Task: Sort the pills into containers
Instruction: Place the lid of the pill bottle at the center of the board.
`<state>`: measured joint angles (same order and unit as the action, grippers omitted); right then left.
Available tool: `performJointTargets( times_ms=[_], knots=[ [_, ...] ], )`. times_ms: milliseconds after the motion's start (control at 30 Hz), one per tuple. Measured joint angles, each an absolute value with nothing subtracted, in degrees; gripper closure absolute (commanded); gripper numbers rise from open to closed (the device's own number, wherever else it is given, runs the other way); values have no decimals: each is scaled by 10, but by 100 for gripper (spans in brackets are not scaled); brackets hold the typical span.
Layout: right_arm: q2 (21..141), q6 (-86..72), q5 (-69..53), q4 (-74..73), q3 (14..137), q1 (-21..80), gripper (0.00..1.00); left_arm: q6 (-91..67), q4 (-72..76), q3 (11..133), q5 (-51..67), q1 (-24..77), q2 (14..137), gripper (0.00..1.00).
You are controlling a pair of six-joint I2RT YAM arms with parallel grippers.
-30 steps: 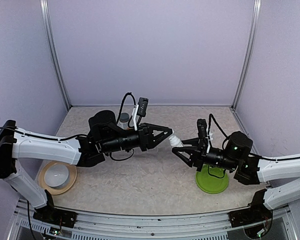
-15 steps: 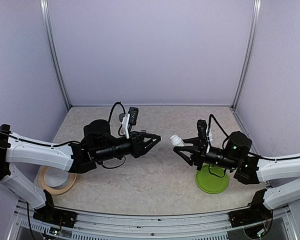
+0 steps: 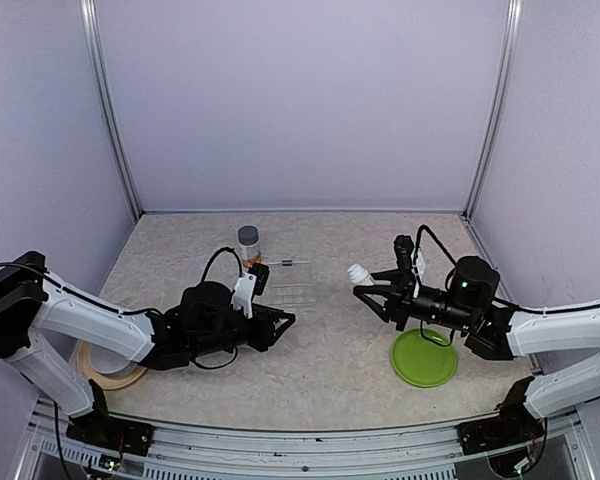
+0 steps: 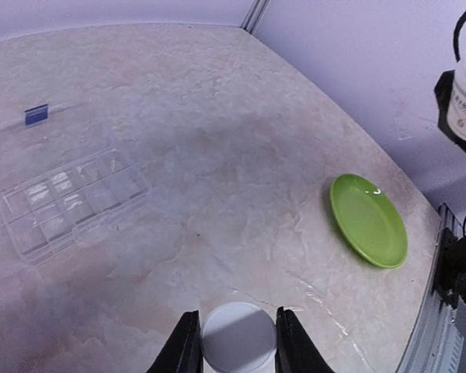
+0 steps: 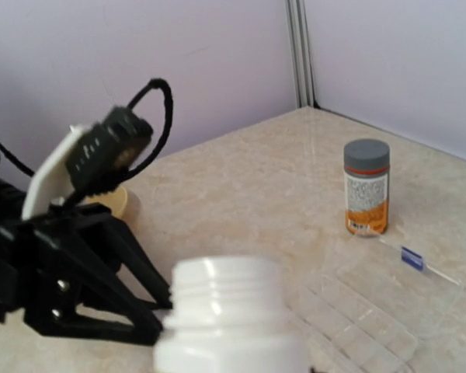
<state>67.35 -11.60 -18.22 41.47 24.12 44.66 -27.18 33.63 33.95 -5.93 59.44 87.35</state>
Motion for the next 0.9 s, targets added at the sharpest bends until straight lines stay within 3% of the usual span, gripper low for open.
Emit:
performJointTargets(
  times_ms=[667, 733, 833, 900],
  knots=[
    [680, -116, -199, 415, 247, 436, 92, -226, 336, 336, -223, 621, 1035, 81],
    [680, -116, -199, 415, 247, 436, 92, -226, 336, 338, -227, 622, 1040, 76],
    [680, -116, -200, 415, 247, 436, 92, -226, 337, 340, -228, 622, 1040, 59],
    [681, -115, -202, 415, 248, 435, 92, -225, 336, 340, -229, 623, 1040, 57]
  ],
)
